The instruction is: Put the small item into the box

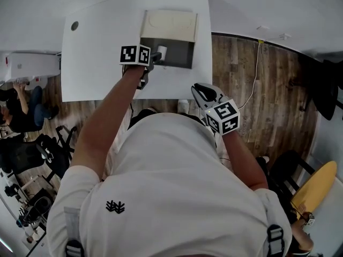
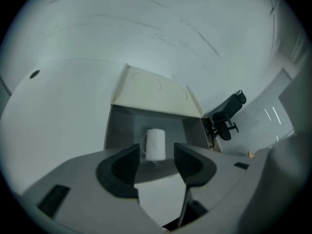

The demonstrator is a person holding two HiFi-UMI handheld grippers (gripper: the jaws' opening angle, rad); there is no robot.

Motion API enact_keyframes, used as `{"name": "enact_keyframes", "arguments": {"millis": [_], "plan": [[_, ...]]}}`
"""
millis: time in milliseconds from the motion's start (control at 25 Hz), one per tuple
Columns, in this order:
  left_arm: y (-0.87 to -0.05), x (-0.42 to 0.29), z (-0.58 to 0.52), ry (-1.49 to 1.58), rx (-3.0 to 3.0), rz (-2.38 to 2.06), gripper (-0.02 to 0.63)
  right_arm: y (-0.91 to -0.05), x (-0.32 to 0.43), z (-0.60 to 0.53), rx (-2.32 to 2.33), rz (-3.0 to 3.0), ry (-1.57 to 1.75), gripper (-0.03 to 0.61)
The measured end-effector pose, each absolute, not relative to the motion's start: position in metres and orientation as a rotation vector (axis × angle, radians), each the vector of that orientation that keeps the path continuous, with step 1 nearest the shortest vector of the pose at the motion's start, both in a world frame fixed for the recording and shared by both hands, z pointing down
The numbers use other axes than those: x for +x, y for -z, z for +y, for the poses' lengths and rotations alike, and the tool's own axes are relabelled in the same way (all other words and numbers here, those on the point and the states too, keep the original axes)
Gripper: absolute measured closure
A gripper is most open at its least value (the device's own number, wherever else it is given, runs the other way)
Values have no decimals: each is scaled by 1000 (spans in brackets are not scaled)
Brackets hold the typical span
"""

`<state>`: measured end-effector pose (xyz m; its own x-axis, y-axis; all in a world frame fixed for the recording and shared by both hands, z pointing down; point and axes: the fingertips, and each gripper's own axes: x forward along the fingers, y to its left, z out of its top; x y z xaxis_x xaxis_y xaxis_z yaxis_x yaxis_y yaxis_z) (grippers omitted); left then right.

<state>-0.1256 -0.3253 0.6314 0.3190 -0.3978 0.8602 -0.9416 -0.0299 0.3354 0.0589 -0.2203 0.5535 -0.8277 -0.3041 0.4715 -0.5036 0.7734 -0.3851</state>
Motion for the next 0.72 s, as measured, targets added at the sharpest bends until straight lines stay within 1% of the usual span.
{"name": "enact_keyframes", "arguments": {"millis": [240,480,640,720], "plan": [[-604,-127,-307,-545,1702,-1220,390,-548,43,-216,559,-2586,-667,537],[-567,-134,-266,-389,1832,-1121,393,-540,16,-202,530,-2573,-623,543],[-534,-143,-234,-300,1945,-1056,408,-531,-6,-193,537,-2571,-601,546],[-515,-144,-217,-238,2014,-1009,441,-526,-17,-189,548,-2573,-591,551]]}}
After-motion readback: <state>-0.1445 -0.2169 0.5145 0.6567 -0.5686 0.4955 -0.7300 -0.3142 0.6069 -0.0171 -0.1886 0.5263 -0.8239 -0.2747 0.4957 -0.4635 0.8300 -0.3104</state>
